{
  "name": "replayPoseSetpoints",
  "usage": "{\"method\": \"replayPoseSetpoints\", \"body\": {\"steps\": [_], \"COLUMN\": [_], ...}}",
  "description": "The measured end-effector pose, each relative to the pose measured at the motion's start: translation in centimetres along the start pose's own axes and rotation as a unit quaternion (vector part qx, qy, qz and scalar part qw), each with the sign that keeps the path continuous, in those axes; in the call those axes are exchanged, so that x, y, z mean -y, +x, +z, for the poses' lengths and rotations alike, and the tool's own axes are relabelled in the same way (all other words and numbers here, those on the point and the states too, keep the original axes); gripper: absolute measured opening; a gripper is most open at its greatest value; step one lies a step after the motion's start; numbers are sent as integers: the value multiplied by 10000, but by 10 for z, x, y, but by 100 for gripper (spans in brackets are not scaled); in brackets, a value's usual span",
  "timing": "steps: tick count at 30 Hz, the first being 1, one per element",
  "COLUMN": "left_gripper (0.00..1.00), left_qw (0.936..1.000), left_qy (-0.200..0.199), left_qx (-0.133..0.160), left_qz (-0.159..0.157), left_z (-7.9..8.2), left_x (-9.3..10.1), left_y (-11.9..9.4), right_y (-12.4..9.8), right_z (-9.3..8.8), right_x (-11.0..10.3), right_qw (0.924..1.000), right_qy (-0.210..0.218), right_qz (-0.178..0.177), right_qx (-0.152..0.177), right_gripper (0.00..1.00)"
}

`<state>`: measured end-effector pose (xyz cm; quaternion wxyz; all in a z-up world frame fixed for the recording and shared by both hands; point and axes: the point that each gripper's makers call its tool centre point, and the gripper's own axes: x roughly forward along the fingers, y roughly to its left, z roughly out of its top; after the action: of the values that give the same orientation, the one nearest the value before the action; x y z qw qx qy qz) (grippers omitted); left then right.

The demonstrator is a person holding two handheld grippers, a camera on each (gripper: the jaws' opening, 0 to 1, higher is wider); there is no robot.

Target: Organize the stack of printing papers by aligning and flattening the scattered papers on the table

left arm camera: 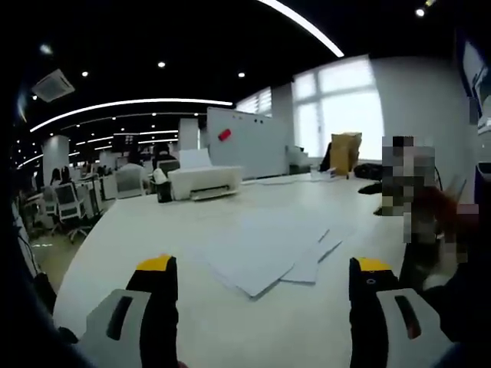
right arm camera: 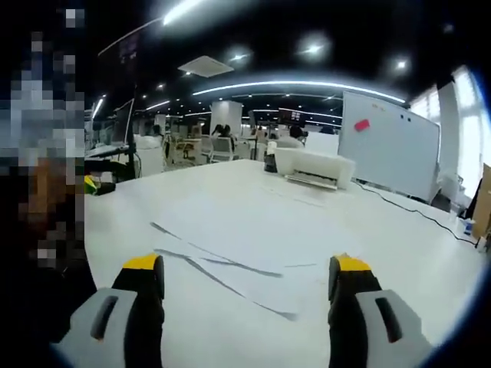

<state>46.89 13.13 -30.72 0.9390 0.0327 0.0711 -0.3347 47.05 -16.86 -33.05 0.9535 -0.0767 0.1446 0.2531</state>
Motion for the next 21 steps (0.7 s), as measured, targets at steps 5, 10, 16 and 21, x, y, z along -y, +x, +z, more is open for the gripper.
{"method": "replayPoseSetpoints", "body": {"steps": [5, 10, 16, 21], "left_gripper": [95, 95, 95, 95], "left_qw": [10000, 10000, 10000, 10000], "left_qy": [-39, -55, -28, -54], "left_qx": [42, 56, 44, 79], "left_qz": [14, -5, -25, -16], "left_z": [0, -1, -1, 0], "left_x": [-1, 0, 1, 0], "left_y": [0, 2, 3, 3], "right_y": [11, 24, 37, 45], "right_z": [7, 12, 12, 11], "right_x": [-10, -15, -18, -20], "right_qw": [9999, 9998, 9998, 9998], "right_qy": [58, 18, -18, -17], "right_qz": [149, 211, 200, 219], "right_qx": [44, 20, -4, -36], "right_gripper": [83, 83, 83, 83]}}
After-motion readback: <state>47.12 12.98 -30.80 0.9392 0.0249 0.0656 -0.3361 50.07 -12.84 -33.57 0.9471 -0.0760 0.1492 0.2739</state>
